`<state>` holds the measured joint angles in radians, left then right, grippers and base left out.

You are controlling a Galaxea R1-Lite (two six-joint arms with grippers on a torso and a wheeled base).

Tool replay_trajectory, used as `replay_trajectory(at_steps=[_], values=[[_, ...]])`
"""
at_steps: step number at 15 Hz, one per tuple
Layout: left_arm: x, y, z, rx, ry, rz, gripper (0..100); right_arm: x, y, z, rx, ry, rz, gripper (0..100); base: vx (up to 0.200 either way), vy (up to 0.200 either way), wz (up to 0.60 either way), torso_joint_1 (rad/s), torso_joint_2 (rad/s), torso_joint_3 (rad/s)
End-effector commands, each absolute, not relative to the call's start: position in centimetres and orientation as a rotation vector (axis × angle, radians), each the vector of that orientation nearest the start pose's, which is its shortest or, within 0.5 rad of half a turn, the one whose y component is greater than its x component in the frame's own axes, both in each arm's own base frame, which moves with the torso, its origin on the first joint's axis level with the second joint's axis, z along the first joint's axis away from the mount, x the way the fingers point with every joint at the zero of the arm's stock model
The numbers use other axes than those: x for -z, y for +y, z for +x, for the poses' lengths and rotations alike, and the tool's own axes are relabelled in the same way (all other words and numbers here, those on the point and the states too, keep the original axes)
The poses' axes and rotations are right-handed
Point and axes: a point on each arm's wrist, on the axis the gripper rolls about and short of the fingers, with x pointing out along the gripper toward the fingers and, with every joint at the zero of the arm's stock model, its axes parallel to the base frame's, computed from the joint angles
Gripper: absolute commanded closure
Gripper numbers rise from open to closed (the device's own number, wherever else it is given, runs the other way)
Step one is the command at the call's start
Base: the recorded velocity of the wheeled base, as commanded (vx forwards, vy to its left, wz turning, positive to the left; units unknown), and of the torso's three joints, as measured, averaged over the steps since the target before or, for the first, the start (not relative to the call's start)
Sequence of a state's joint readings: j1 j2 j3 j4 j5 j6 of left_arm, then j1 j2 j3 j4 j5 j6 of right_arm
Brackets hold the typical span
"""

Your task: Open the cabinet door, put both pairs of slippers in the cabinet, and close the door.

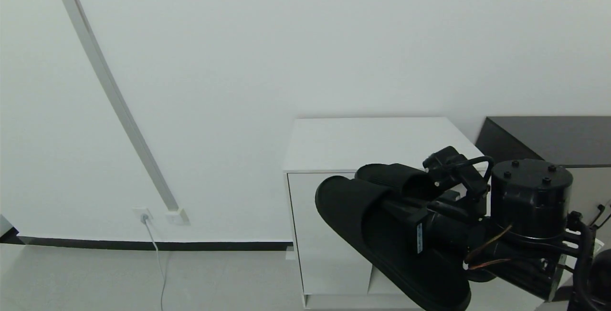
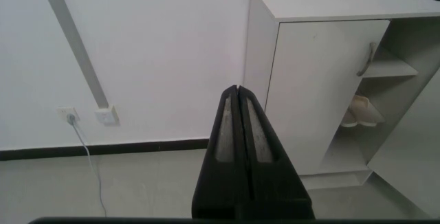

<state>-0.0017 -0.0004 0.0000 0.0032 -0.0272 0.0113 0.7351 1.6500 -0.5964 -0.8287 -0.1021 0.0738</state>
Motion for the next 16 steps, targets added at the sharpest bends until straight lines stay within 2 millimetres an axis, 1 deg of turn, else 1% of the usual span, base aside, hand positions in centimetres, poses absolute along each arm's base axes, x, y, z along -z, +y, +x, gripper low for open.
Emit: replay_trajectory(at_steps=[1, 2, 4, 12, 16], values=[[-7.52, -0.06, -2.28, 0.029, 0.003, 0.011, 100, -15.82, 18.28, 20.83, -0.614, 0.244, -0.027, 100, 0.0, 0.0, 0.0, 0.0, 0.0, 0.0], [-7.52, -0.06, -2.28, 0.029, 0.003, 0.011, 100, -15.45, 18.2, 21.19, -0.602, 0.256, -0.029, 100, 0.0, 0.0, 0.0, 0.0, 0.0, 0.0], [-7.52, -0.06, -2.28, 0.029, 0.003, 0.011, 100, -15.29, 18.17, 21.22, -0.602, 0.262, -0.031, 100, 0.0, 0.0, 0.0, 0.0, 0.0, 0.0], [-7.52, -0.06, -2.28, 0.029, 0.003, 0.011, 100, -15.17, 18.22, 21.15, -0.603, 0.265, -0.035, 100, 0.0, 0.0, 0.0, 0.0, 0.0, 0.0], [-7.52, -0.06, -2.28, 0.029, 0.003, 0.011, 100, -15.17, 18.19, 21.18, -0.602, 0.265, -0.035, 100, 0.0, -0.2, 0.0, 0.002, 0.0, 0.004]])
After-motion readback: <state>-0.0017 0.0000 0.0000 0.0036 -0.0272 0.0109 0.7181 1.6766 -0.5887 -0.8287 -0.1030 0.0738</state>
